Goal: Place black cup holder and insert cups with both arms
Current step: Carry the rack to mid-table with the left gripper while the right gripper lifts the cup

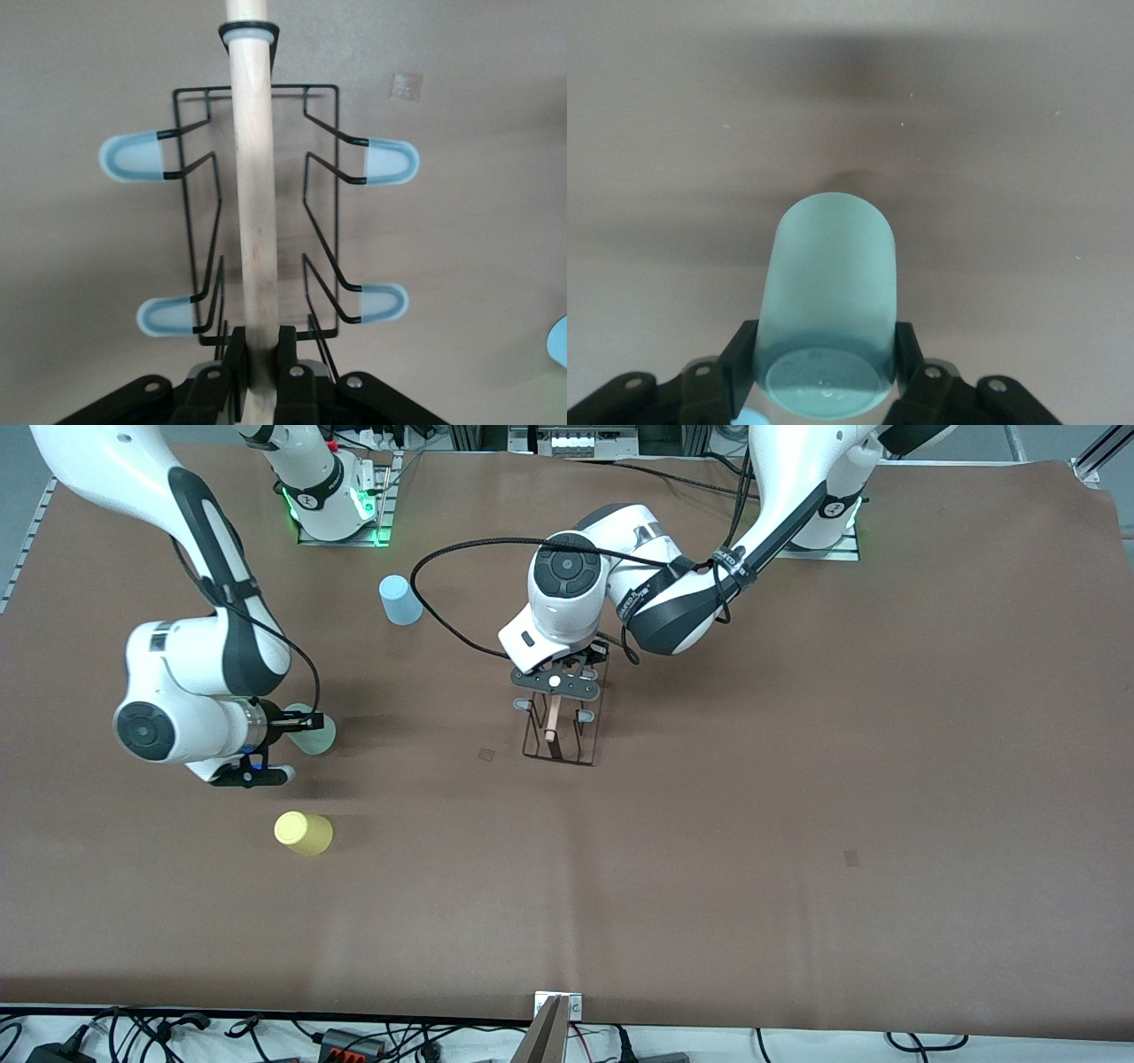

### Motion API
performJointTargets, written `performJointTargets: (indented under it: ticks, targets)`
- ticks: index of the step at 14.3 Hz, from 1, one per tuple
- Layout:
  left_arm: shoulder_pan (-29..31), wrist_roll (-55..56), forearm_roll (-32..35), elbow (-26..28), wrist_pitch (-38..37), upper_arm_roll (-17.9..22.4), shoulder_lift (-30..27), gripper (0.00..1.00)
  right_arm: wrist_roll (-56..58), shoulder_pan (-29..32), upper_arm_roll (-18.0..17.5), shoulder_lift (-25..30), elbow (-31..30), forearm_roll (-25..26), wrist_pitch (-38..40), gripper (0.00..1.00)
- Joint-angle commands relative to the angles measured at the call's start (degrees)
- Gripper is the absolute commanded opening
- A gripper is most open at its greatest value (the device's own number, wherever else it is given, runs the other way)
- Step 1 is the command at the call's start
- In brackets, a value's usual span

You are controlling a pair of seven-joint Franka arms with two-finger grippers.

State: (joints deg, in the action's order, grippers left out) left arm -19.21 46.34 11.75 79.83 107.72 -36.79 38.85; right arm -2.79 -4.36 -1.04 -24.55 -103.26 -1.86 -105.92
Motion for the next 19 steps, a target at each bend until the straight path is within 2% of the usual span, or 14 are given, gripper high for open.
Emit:
performJointTargets:
  ticks: [1, 7, 9, 12, 15, 19]
  targets:
    - [-1.45, 3.49, 1.52, -2.49, 0.03, 0.22, 1.31, 0.00, 0.25, -2.13, -0.02, 0.12, 5.60, -0.86, 4.67, 0.13]
    - [-3.11, 6.13, 1.96, -2.31, 0.56, 0.31, 2.46, 0.00, -0.63, -5.22, -0.02, 0.12, 7.37, -2.18, 5.29, 0.14]
    - [-3.29, 6.22, 4.76, -2.22, 0.56, 0.31, 2.81, 0.01, -0.55, -5.92, -0.02, 0.12, 7.72, -2.18, 5.29, 0.14]
    - [-3.03, 6.75, 4.69, -2.22, 0.38, 0.31, 2.90, 0.20, -0.63, -6.18, -0.02, 0.12, 7.72, -2.18, 5.29, 0.14]
    - [-1.63, 6.75, 4.16, -2.75, -0.49, 0.22, 1.68, 0.30, -0.63, -6.27, -0.02, 0.12, 7.72, -2.18, 5.38, 0.14]
    - [5.48, 6.04, 2.32, -2.75, -3.83, -0.74, -1.05, 0.32, -0.63, -7.94, -0.02, 0.20, 8.07, -2.18, 5.72, 0.14]
